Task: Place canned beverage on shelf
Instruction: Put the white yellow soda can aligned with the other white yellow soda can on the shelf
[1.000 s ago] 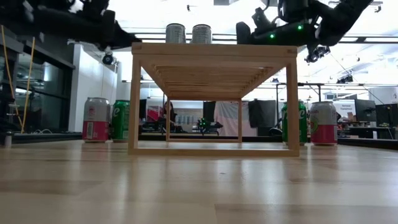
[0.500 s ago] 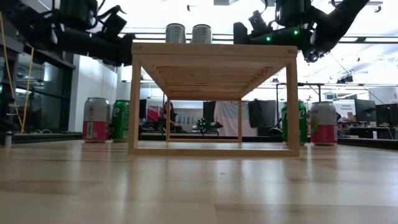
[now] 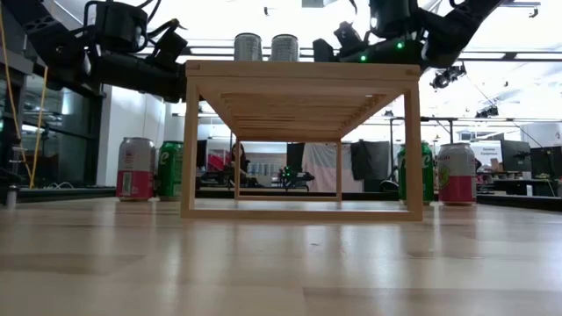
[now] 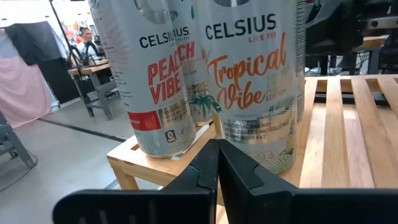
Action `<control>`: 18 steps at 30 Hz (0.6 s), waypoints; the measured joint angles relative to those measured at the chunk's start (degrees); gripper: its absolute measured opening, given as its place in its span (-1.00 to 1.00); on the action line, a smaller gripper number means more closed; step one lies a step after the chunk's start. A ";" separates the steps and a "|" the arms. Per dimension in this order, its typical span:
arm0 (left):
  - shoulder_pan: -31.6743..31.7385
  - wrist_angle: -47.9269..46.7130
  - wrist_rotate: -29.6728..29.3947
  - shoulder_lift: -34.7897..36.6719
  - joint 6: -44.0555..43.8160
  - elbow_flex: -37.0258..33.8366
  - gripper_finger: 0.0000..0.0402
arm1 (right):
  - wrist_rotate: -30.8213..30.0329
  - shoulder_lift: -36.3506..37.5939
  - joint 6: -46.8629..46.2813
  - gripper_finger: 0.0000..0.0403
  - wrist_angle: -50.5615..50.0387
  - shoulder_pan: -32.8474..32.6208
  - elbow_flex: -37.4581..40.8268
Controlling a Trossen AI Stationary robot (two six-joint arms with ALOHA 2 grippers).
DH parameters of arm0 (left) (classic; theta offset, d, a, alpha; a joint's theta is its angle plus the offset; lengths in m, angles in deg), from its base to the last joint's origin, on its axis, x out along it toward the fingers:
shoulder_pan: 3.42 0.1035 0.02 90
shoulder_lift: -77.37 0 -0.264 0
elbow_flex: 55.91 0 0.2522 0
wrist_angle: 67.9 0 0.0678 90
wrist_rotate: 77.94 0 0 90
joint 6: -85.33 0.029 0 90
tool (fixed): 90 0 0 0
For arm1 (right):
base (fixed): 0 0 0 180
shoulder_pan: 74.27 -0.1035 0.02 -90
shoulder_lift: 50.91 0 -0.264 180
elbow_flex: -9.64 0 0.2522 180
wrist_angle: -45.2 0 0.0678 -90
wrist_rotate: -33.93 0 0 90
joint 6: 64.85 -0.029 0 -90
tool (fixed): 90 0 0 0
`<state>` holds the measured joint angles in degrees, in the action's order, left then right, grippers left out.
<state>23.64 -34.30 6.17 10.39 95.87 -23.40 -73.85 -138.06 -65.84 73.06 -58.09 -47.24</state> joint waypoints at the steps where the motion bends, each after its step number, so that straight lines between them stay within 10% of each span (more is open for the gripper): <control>1: -0.02 -0.02 0.00 0.00 0.00 0.00 -1.00 | 0.05 -0.29 0.03 -1.00 0.13 -0.04 -0.32; 18: -0.02 1.04 0.81 0.00 -1.94 0.02 -1.00 | 1.49 -2.74 0.00 -1.00 -0.72 -0.04 -2.68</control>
<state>23.62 -33.26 6.98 10.39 93.93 -23.38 -72.36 -140.80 -65.84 72.34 -58.13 -49.92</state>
